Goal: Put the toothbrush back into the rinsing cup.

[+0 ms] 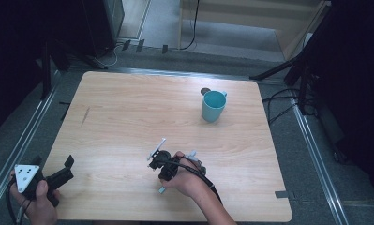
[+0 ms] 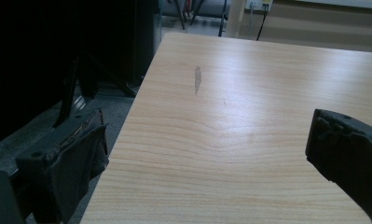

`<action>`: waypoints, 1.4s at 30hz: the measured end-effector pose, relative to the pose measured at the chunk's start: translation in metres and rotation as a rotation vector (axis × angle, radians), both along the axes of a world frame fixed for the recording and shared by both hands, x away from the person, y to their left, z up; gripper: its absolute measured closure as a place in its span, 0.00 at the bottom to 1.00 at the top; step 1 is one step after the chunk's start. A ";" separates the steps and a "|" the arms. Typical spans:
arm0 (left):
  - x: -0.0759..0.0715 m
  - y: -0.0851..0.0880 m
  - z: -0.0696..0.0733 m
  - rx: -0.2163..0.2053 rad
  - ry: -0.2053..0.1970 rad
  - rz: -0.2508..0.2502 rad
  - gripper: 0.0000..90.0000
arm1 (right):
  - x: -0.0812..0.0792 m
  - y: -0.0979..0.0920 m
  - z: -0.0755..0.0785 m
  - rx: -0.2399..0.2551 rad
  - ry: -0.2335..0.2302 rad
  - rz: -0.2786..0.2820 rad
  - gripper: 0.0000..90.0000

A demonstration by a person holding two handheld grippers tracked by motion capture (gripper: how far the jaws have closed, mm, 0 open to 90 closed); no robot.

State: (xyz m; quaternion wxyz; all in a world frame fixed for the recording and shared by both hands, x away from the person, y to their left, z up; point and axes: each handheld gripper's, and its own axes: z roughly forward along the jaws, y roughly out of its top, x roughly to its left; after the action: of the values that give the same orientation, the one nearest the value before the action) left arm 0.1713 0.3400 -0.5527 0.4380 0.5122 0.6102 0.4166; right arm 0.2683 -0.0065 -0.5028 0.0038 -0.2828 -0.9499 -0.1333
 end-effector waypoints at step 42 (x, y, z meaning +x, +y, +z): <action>0.000 -0.001 0.000 0.012 0.006 0.001 0.00 | -0.004 -0.096 0.010 0.011 0.020 -0.173 1.00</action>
State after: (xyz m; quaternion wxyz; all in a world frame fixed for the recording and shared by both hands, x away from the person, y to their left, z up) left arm 0.1715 0.3388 -0.5526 0.4328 0.5159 0.6091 0.4189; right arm 0.2640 -0.1027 -0.4926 0.0030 -0.3652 -0.9210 -0.1354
